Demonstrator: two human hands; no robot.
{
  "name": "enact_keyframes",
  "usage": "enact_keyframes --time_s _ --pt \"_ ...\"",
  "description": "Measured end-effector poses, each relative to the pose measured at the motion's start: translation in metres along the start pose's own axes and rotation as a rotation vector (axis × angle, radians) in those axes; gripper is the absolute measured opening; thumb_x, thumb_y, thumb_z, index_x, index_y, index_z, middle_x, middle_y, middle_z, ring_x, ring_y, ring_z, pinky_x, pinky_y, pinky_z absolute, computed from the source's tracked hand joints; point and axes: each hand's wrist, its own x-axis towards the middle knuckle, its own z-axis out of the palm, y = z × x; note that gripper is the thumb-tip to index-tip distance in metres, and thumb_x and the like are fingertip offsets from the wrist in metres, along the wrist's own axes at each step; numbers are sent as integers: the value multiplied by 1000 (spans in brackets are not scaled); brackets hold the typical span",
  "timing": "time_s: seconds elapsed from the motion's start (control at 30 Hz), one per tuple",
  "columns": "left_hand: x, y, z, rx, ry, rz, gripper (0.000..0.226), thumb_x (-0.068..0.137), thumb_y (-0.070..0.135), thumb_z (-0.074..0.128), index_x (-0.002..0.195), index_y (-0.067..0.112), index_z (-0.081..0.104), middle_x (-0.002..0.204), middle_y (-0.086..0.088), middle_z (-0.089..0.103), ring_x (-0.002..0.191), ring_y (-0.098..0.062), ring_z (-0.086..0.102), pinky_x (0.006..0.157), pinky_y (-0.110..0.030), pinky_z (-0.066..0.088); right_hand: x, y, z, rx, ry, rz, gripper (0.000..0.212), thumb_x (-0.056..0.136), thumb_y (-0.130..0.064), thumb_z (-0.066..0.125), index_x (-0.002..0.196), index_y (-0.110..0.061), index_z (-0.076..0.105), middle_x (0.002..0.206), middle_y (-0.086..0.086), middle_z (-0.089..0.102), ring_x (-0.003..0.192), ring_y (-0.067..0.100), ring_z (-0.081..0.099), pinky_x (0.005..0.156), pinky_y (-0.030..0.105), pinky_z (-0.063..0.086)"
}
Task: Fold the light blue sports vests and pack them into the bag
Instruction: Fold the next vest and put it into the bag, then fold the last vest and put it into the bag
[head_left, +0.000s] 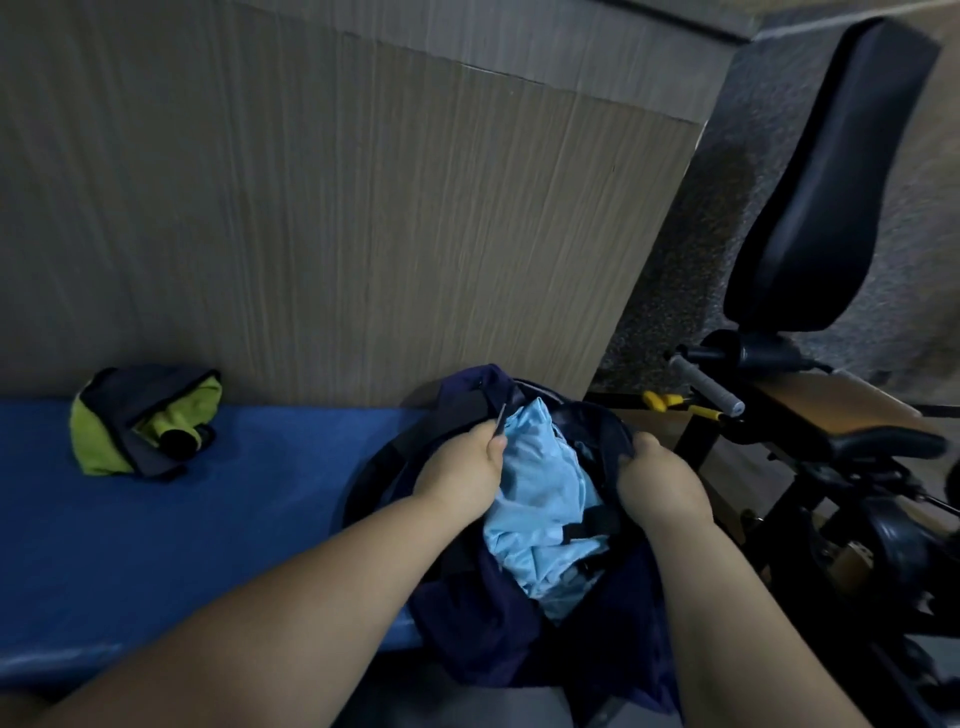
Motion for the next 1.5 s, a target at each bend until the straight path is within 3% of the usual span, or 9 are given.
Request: enact_keyframes --time_s 0.07,0.23,0.4,0.53,0.67,0.9,1.13,1.33,1.5 --pt "9 6 -4 -229 56 -47 34 104 32 34 119 16 60 110 -8 66 103 -26 60 89 -35 47 -2 -4 -13 112 95 -29 30 105 -26 37 127 -11 49 110 16 64 88 34 55 69 36 42" --pt "30 23 -17 -584 137 -143 30 103 34 38 110 16 61 111 -7 65 106 -26 60 99 -42 46 -2 -21 -37 434 301 -104 39 103 -36 42 139 -25 49 132 13 60 118 37 54 87 39 43" --pt "14 6 1 -250 1 -113 39 104 35 34 131 18 55 126 -11 61 116 -29 55 95 -32 42 -6 -39 9 134 -214 -219 72 93 -67 42 155 -38 19 163 8 10 148 33 19 118 44 24" --pt "6 -10 10 -262 -61 -140 43 104 38 31 143 26 43 137 -7 55 124 -26 52 106 -36 39 -5 -37 54 -62 -386 -220 73 94 -66 38 153 -49 0 164 -5 -14 151 29 -8 119 58 11" --pt "4 -14 4 -259 -97 -160 48 104 42 30 147 23 38 144 -9 49 131 -28 45 108 -33 35 -4 -39 48 -168 -429 -172 72 93 -70 32 153 -49 -1 164 -6 -15 151 29 -7 117 62 9" --pt "-11 -23 -12 -370 -154 -156 58 100 56 28 150 27 31 151 -3 41 135 -23 41 110 -37 35 -31 -77 47 -319 -183 -336 61 100 -60 10 155 -40 -5 164 -8 -14 151 22 -13 116 64 -4" --pt "-31 -64 -68 -296 -36 -79 48 102 46 31 144 25 40 138 -7 54 111 -24 59 90 -31 47 -61 -142 51 -71 90 -470 61 101 -55 18 157 -31 8 166 -5 1 152 20 -8 118 58 -5" --pt "-58 -158 -135 -30 125 -293 40 98 28 44 138 20 45 132 -7 58 119 -26 55 98 -33 44 -103 -228 123 -114 -214 -782 58 104 -52 19 157 -31 10 166 -4 -3 151 20 -13 121 49 -4" --pt "-103 -236 -194 117 251 -535 39 101 40 38 135 24 49 135 -7 56 126 -30 47 106 -39 38 -147 -288 197 -117 -497 -919 53 106 -44 18 157 -32 13 165 -7 -1 152 18 -8 121 49 -1"
